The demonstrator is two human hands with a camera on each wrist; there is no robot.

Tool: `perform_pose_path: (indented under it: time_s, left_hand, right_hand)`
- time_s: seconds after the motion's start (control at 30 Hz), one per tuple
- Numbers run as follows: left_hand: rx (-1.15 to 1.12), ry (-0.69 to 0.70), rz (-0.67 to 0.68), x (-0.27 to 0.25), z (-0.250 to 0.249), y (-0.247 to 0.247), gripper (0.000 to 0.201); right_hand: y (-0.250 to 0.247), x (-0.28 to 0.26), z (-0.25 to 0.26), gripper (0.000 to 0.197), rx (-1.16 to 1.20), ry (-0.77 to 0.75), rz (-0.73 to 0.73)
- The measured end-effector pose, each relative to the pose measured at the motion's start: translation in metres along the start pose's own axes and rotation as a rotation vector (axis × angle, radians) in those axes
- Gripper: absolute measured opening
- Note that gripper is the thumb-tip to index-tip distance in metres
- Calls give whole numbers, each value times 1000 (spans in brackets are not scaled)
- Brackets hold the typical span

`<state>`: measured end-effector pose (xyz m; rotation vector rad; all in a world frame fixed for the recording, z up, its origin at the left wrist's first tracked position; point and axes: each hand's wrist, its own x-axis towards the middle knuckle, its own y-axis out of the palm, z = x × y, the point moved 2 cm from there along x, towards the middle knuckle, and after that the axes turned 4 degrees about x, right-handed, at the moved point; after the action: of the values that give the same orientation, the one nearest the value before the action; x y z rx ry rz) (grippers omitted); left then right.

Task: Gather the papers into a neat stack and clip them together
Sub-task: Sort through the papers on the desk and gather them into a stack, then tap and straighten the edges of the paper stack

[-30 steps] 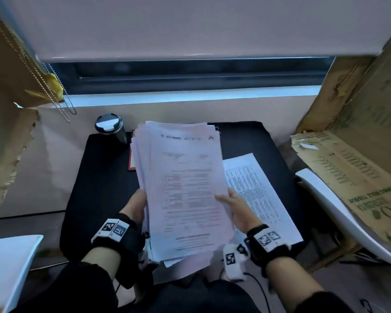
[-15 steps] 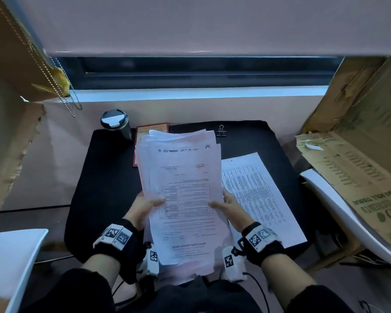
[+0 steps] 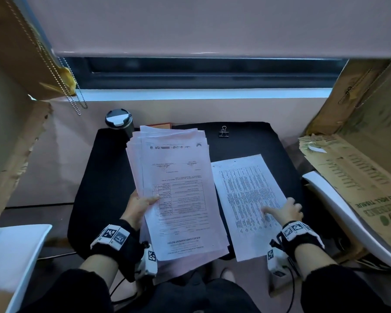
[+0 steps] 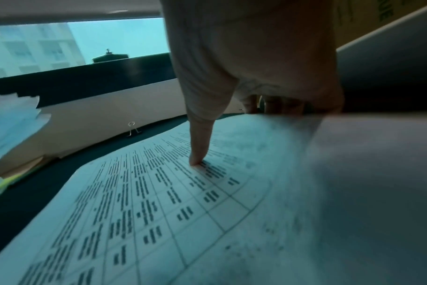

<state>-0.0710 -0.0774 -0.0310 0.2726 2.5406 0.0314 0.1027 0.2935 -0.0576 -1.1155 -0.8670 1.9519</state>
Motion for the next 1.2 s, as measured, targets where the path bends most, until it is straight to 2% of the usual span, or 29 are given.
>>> perform_pose_path:
  time_s: [0.07, 0.17, 0.2, 0.27, 0.33, 0.37, 0.43, 0.47, 0.53, 0.6, 0.8, 0.9, 0.93, 1.0, 1.07, 1.13, 1.2]
  left_hand:
    - [3, 2, -12, 1, 2, 0, 26]
    - [28, 20, -8, 3, 4, 0, 23]
    - [37, 20, -8, 3, 4, -1, 22]
    - [44, 18, -15, 4, 5, -2, 22]
    - [45, 6, -27, 6, 8, -4, 23]
    - [46, -3, -32, 8, 9, -4, 25]
    - [45, -26, -41, 11, 13, -6, 27]
    - [42, -41, -42, 12, 14, -7, 27]
    - [27, -61, -42, 14, 15, -7, 29]
    - [15, -71, -40, 13, 15, -5, 33]
    - [40, -47, -11, 7, 10, -2, 37]
    - [74, -10, -15, 7, 11, -3, 25]
    - [70, -7, -19, 7, 10, -3, 22]
    - [23, -33, 10, 5, 8, -1, 36]
    - [-16, -43, 96, 3, 6, 0, 53]
    - [-7, -46, 103, 4, 8, 0, 54]
    - [92, 7, 78, 10, 14, -2, 51]
  right_hand:
    - [-2, -1, 0, 80, 95, -2, -1]
    - [-4, 0, 1, 20, 323, -61, 60]
    - [-5, -1, 2, 7, 416, -92, 114]
    - [-10, -6, 11, 13, 558, -174, 210]
    - [-27, -23, 28, 6, 741, -281, 282]
    - [-37, -33, 38, 13, 852, -338, 340]
    - [-56, -49, 55, 45, 1018, -400, 485]
    - [-62, -55, 63, 44, 1070, -415, 552]
    - [-68, -65, 76, 28, 1154, -421, 658]
    - [-62, -73, 85, 26, 1172, -407, 685]
    - [18, -83, 98, 27, 960, -304, 691]
    - [61, -91, 99, 15, 838, -293, 648]
    - [73, -91, 98, 16, 724, -313, 572]
    - [90, -87, 94, 31, 365, -367, 370]
    - [101, -85, 94, 46, 97, -427, 303]
    - [107, -83, 97, 46, 3, -481, 340]
    - [109, -80, 99, 40, 74, -502, 426]
